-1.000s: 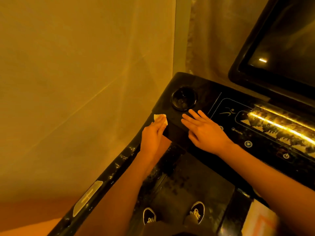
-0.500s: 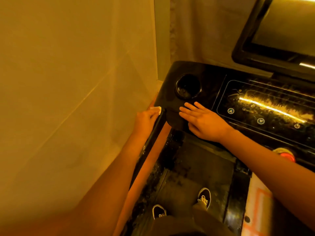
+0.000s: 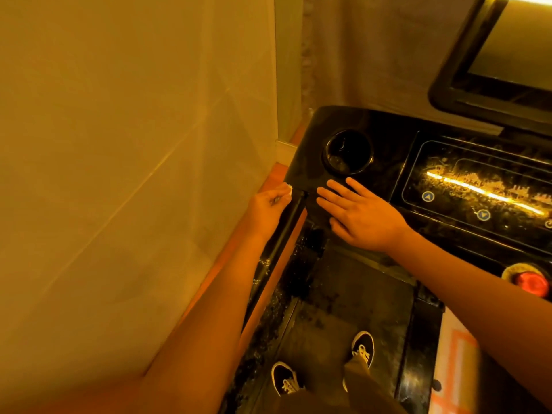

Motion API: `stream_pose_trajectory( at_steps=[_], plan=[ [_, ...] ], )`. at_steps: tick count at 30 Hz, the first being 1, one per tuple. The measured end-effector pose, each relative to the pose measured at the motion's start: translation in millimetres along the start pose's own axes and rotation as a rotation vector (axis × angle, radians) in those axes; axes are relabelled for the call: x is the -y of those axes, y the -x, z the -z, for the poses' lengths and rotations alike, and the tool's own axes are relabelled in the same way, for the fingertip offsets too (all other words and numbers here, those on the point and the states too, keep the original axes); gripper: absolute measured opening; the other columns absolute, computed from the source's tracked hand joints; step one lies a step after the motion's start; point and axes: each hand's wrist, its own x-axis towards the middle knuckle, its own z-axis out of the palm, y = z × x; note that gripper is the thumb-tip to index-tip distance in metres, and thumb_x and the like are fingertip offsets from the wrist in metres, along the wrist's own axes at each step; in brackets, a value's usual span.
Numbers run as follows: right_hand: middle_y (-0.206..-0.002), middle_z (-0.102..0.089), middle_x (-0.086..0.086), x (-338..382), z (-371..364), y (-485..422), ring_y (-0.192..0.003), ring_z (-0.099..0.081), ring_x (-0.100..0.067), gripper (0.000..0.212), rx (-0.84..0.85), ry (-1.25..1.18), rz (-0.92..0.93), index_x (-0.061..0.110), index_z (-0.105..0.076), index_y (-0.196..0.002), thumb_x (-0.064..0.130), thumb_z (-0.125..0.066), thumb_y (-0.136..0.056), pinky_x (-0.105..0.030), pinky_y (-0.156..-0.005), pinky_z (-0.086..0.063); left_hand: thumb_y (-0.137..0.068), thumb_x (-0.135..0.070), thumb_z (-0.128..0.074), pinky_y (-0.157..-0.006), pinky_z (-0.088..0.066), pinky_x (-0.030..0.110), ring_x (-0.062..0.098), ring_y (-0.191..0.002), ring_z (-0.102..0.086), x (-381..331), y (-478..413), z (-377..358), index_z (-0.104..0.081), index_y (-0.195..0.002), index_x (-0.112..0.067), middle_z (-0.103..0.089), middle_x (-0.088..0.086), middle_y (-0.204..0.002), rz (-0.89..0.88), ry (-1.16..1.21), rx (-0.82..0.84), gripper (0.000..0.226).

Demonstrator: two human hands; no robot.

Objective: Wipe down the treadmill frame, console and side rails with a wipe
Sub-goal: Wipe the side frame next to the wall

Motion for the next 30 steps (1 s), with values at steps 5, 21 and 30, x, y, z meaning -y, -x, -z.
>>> stream_pose_trajectory(
  at_steps=[5, 21, 30],
  plan=[
    [-0.16, -0.031, -0.005, 1, 1, 0, -0.152, -0.017, -0.025, 0.057, 0.012, 0.012, -0.01, 0.018, -0.036, -0.153, 0.044, -0.025, -0.104, -0.045, -0.124, -0.002, -0.095, -0.007, -0.066, -0.091, -0.046, 0.006, -0.01, -0.106, -0.062, 3, 9, 1, -0.069, -0.122, -0.003, -0.068, 0.0, -0.119, 0.02, 0.036, -0.035, 0.027],
    [-0.161, -0.029, -0.003, 3, 3, -1, -0.152, -0.014, -0.024, 0.056, 0.032, 0.027, -0.029, 0.02, -0.033, -0.154, 0.045, -0.025, -0.105, -0.045, -0.124, -0.002, -0.101, -0.013, -0.058, -0.094, -0.038, 0.035, 0.017, -0.105, -0.054, -8, 32, 16, -0.064, -0.131, -0.009, -0.072, 0.018, -0.108, -0.061, -0.238, 0.098, 0.031],
    [-0.162, -0.027, -0.002, 4, 4, -1, -0.153, -0.011, -0.022, 0.058, 0.035, 0.018, -0.044, 0.021, -0.031, -0.155, 0.047, -0.02, -0.104, -0.047, -0.124, -0.004, -0.101, -0.011, -0.058, -0.102, -0.042, 0.014, 0.016, -0.122, -0.059, -7, 34, 18, -0.063, -0.132, -0.012, -0.062, 0.012, -0.135, -0.102, -0.291, 0.123, 0.031]
  ],
)
